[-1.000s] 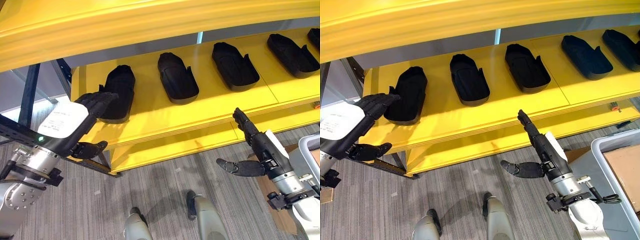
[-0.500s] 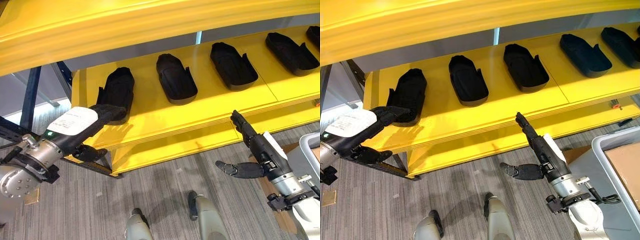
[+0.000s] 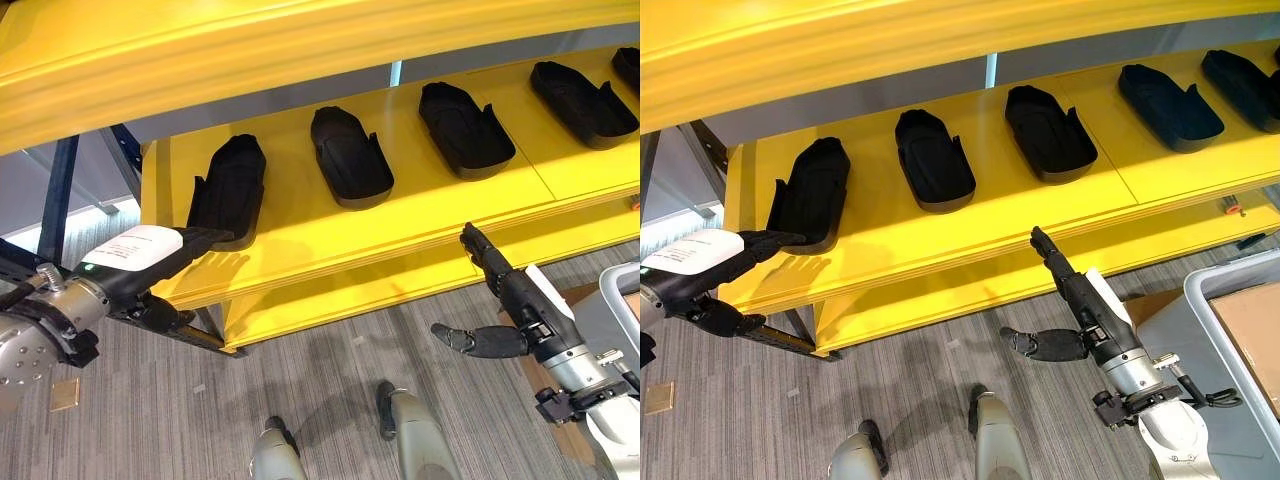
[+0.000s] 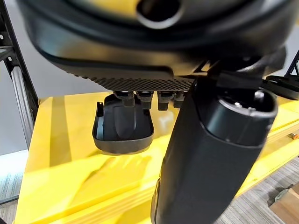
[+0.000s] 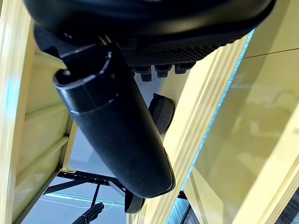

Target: Move parts from the plastic box to the shelf.

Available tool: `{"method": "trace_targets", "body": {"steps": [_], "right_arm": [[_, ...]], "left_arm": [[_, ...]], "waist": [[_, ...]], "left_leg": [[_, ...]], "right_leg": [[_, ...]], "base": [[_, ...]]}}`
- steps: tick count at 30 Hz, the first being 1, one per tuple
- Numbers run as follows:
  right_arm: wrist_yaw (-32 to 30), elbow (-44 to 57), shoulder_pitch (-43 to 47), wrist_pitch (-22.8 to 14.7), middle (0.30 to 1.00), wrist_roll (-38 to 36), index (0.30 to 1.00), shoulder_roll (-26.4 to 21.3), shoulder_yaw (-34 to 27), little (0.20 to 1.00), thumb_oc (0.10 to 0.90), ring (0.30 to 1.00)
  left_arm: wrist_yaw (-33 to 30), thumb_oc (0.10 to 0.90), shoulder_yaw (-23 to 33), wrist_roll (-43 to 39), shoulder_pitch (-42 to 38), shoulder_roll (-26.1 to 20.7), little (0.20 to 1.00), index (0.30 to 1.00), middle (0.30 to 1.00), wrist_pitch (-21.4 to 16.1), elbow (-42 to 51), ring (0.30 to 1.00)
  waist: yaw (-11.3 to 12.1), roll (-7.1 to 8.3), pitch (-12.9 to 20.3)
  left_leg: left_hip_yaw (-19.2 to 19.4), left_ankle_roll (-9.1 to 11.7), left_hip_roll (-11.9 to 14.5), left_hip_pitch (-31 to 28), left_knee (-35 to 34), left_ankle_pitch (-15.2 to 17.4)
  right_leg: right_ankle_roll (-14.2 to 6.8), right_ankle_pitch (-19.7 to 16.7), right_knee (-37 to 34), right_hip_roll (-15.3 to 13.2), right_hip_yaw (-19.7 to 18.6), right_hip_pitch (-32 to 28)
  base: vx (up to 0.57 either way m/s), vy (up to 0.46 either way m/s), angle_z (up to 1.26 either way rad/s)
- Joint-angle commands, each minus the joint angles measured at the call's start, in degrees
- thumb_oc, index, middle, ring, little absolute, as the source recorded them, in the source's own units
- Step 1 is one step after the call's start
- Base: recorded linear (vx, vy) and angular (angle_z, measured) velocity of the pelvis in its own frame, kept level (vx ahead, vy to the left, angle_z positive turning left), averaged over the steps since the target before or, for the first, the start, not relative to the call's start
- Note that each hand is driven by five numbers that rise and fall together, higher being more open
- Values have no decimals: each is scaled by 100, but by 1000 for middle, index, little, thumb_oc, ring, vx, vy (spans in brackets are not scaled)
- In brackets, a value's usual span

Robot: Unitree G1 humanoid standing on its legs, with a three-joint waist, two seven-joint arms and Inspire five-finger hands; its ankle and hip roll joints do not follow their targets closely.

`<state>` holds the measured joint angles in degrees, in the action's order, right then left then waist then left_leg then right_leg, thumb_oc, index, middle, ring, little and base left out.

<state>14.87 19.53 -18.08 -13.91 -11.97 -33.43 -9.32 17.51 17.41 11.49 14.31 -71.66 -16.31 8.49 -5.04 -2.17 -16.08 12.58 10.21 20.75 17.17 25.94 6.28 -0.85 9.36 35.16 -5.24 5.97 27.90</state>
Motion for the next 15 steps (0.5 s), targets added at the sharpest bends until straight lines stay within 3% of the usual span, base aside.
{"method": "trace_targets", "body": {"steps": [1,6,15], "right_arm": [[-35,496,286,-430,1000,-351,1000,132,-442,1000,900,1000],[14,505,243,-406,1000,-363,1000,141,-462,1000,900,1000],[19,490,217,-388,1000,-397,1000,168,-451,1000,900,1000]], "left_arm": [[-61,900,329,-225,-574,-490,1000,1000,1000,25,-146,1000],[112,900,191,-200,-771,-614,1000,1000,1000,57,-254,1000],[246,900,-550,-46,-1572,-827,1000,1000,1000,80,-618,1000]], "waist": [[-188,-21,145],[-218,-12,124],[-287,5,99]], "left_leg": [[-143,-350,112,269,-25,-288],[-135,-352,124,284,-9,-288],[-122,-351,126,314,23,-282]], "right_leg": [[-520,-76,-115,-311,-200,-427],[-521,-86,-92,-309,-207,-388],[-523,-73,-43,-309,-218,-325]], "base": [[0,0,0],[0,0,0],[0,0,0]]}}
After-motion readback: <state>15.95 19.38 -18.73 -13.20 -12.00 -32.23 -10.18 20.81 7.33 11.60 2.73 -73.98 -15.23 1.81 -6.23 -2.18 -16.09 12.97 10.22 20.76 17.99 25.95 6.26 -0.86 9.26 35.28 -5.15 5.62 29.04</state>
